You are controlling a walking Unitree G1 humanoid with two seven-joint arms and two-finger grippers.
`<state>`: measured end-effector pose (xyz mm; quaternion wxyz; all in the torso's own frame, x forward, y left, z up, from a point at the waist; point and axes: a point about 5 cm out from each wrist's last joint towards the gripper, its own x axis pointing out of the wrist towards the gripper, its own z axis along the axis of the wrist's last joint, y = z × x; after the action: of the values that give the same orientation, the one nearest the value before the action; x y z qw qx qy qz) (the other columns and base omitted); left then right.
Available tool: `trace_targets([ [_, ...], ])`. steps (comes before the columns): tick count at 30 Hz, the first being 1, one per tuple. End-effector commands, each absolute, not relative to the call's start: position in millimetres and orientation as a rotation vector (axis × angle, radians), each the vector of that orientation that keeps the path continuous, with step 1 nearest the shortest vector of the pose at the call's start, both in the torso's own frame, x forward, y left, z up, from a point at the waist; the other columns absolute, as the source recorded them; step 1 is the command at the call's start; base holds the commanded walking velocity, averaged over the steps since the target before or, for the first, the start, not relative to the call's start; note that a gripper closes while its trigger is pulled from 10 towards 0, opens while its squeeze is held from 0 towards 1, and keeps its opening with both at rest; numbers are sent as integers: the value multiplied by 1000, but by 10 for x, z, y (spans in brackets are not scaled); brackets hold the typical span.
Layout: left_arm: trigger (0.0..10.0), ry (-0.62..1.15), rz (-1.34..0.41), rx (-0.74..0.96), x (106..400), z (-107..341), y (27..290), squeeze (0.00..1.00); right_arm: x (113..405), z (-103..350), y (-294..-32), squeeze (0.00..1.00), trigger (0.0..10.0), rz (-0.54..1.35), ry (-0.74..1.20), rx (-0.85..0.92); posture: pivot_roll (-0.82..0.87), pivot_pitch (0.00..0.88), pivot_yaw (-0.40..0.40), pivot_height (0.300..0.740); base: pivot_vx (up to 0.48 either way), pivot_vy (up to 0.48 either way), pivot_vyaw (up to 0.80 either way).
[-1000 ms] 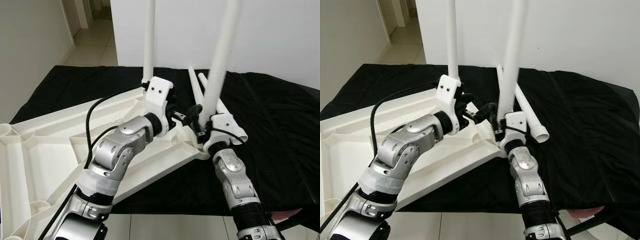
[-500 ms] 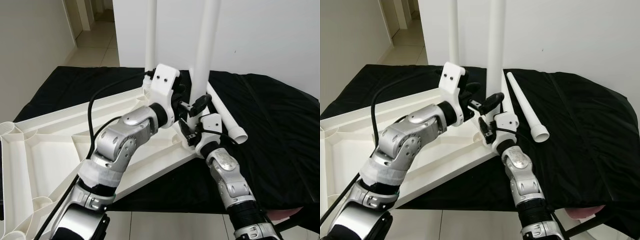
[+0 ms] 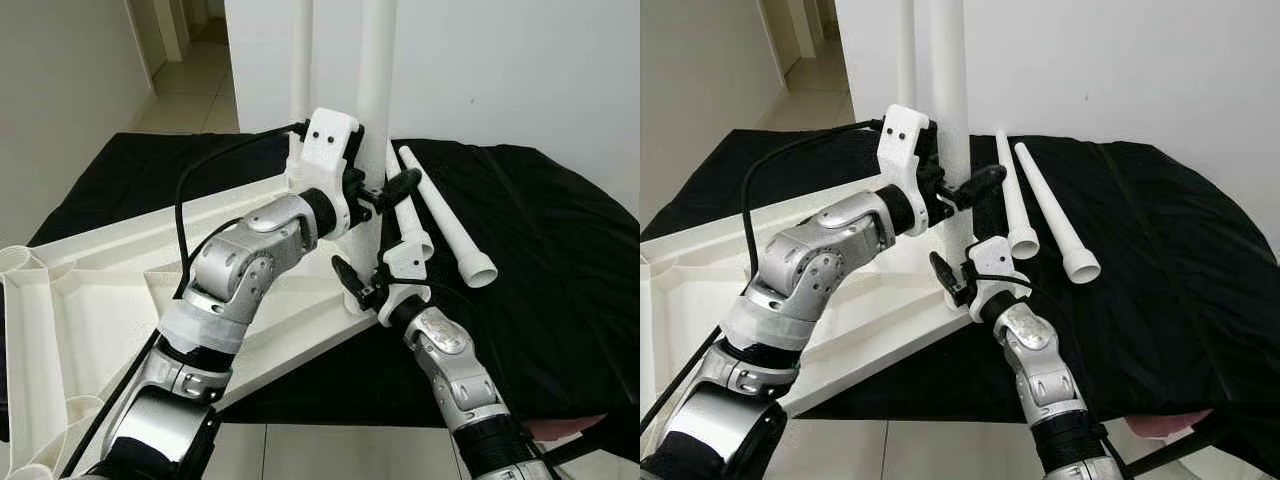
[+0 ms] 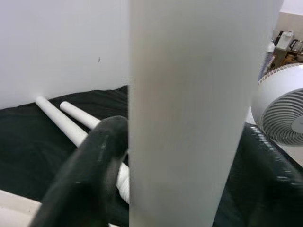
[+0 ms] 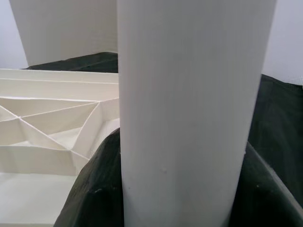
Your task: Building children table
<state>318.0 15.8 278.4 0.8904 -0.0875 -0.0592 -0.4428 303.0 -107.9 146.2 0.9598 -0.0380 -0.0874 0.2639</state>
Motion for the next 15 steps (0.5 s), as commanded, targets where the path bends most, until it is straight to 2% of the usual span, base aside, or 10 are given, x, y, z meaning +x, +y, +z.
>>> trace_targets([
  [1, 0, -161, -1175, -168, 3085, 2827, 91, 0, 3019, 1447, -1119, 0, 10000, 522, -174, -89, -118, 0, 47, 740, 0, 0, 0],
  [15, 0, -175, -1192, -152, 3115, 2880, 105, 0, 3032, 1432, -1209, 0, 10000, 505, -133, -65, -113, 0, 49, 740, 0, 0, 0],
])
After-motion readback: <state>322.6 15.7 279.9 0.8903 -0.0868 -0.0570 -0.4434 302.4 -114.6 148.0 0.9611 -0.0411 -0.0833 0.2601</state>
